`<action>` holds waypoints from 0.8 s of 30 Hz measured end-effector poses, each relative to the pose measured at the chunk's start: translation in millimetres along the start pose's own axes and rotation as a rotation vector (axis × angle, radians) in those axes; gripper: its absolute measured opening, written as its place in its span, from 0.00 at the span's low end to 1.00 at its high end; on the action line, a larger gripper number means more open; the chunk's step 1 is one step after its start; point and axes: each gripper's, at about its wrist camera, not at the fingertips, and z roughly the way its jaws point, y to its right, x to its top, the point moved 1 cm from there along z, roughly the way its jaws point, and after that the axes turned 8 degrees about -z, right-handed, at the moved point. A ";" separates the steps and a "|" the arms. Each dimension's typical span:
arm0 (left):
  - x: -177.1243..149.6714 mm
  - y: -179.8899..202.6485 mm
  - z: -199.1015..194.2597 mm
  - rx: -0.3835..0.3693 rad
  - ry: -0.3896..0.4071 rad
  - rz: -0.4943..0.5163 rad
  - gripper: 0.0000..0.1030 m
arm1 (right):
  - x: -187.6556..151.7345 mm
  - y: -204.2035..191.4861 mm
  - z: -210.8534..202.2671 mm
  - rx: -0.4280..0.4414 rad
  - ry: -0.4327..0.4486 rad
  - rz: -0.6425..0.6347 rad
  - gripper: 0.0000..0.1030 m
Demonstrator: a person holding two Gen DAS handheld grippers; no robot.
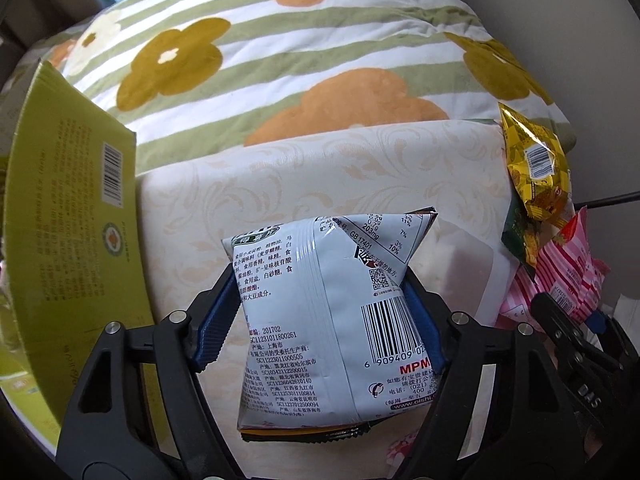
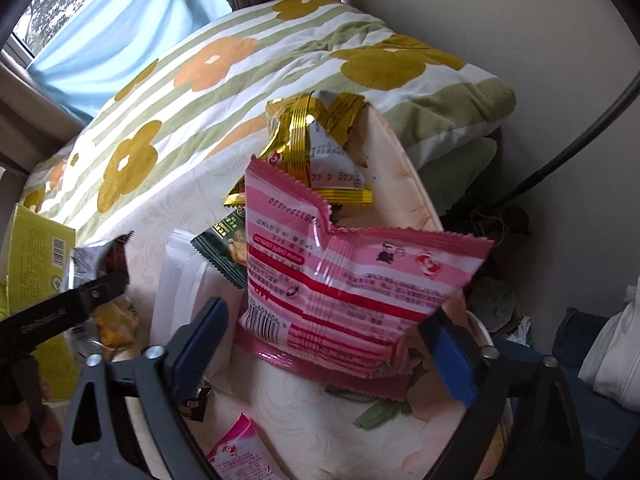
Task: Organize snacks
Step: 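Grasp the silver printed snack bag with the left tool while the right tool grasps the pink candy bag, then carry both bags over the yellow box and open both tools to drop them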
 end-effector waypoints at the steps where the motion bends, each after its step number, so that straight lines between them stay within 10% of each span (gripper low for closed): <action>1: -0.5 -0.2 -2.6 -0.003 0.004 0.002 0.72 | 0.2 -0.7 2.7 -0.001 -0.005 -0.004 0.77; 8: -4.6 -3.7 -21.2 -0.014 0.034 -0.004 0.72 | -4.5 -6.6 2.0 -0.038 0.014 -0.084 0.62; 24: -35.6 -8.2 -102.3 -0.059 0.194 -0.064 0.72 | -16.0 -12.9 -66.8 0.028 0.141 -0.200 0.60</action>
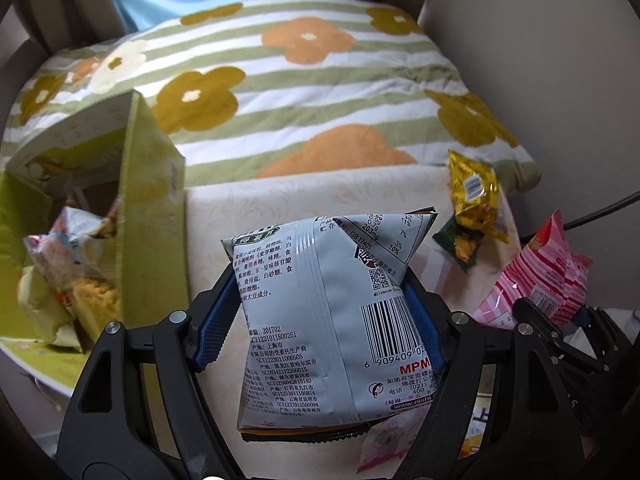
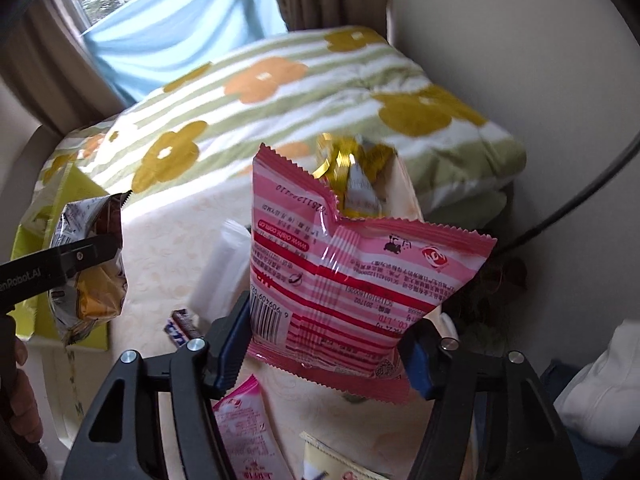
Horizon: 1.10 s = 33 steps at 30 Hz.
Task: Organize snacks
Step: 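Carry both bags over the yellow box and open both tools to drop them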
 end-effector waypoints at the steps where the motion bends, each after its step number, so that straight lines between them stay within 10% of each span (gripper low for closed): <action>1: -0.1 -2.8 -8.9 0.000 0.017 -0.009 0.72 | 3.8 -1.8 -9.5 0.003 0.021 -0.023 0.60; 17: 17.7 -132.7 -138.9 0.075 0.281 -0.211 0.72 | 68.6 -107.5 -70.8 0.199 0.220 -0.258 0.60; 33: 59.2 -315.2 -117.7 0.075 0.225 -0.225 0.72 | 86.9 -280.9 -50.5 0.281 0.222 -0.355 0.60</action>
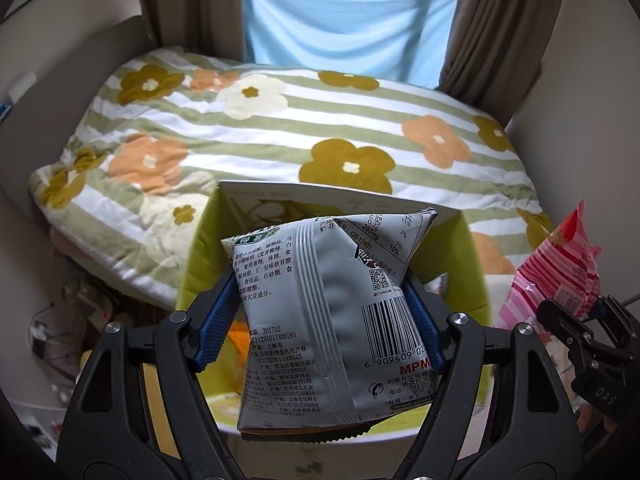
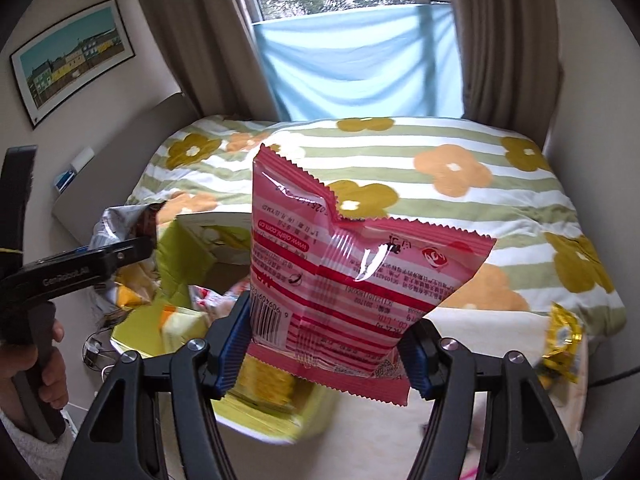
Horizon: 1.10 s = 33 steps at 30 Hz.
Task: Organize snacks
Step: 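Carry both bags over the yellow box and open both tools to drop them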
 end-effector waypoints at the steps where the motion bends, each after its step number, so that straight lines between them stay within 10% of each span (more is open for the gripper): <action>1: 2.7 -6.6 7.0 -0.002 -0.011 0.011 0.72 | 2.4 -9.9 9.6 0.004 -0.009 0.001 0.60; 10: 20.3 -26.0 65.2 -0.068 -0.071 0.088 0.74 | 0.3 -59.5 66.0 0.024 -0.095 0.026 0.60; 14: 20.8 -25.8 78.1 -0.107 -0.104 0.090 1.00 | -6.3 -69.8 77.4 0.038 -0.140 0.031 0.60; 33: -10.7 -61.4 51.5 -0.068 -0.098 0.045 1.00 | -16.0 -81.3 82.1 0.089 -0.201 -0.027 0.61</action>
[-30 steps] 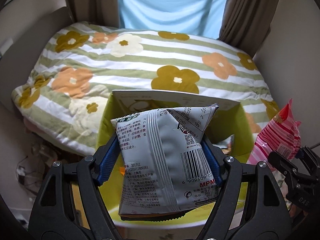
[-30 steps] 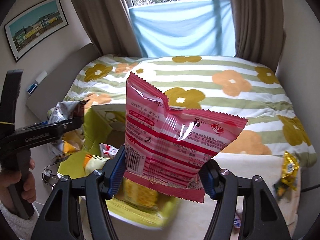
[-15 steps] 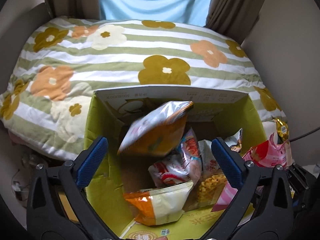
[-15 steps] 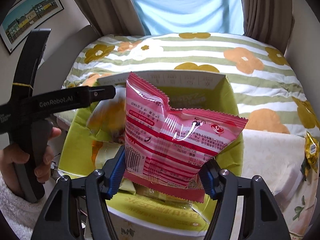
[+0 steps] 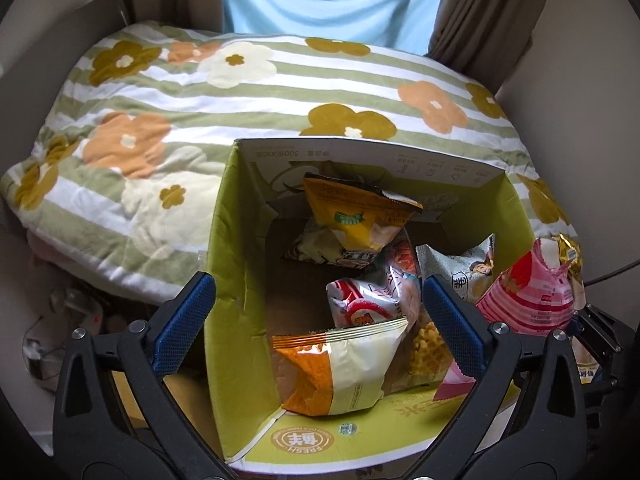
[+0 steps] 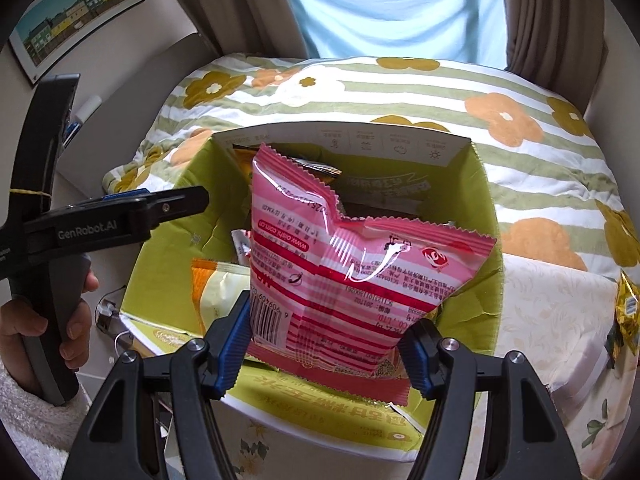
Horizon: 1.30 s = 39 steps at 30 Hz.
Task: Organize snacks
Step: 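Carry both bags over the yellow box and open both tools to drop them, then move both tools back over the remaining snack packets on the board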
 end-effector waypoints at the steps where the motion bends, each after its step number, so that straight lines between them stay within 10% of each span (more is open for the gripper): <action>1: -0.2 -0.9 -1.5 0.003 0.003 -0.002 1.00 | 0.3 -0.8 0.7 0.002 -0.002 -0.003 0.61; 10: -13.6 -9.0 -13.4 0.016 0.015 -0.041 1.00 | -6.6 -7.6 -2.0 -0.006 0.037 0.001 0.89; 25: -30.9 -5.7 -33.2 -0.047 0.031 -0.052 1.00 | -21.4 -4.5 -20.4 -0.026 0.059 0.021 0.93; 39: -51.0 73.1 -72.9 -0.114 0.090 0.086 1.00 | -54.9 31.7 -86.0 -0.127 0.140 0.129 0.93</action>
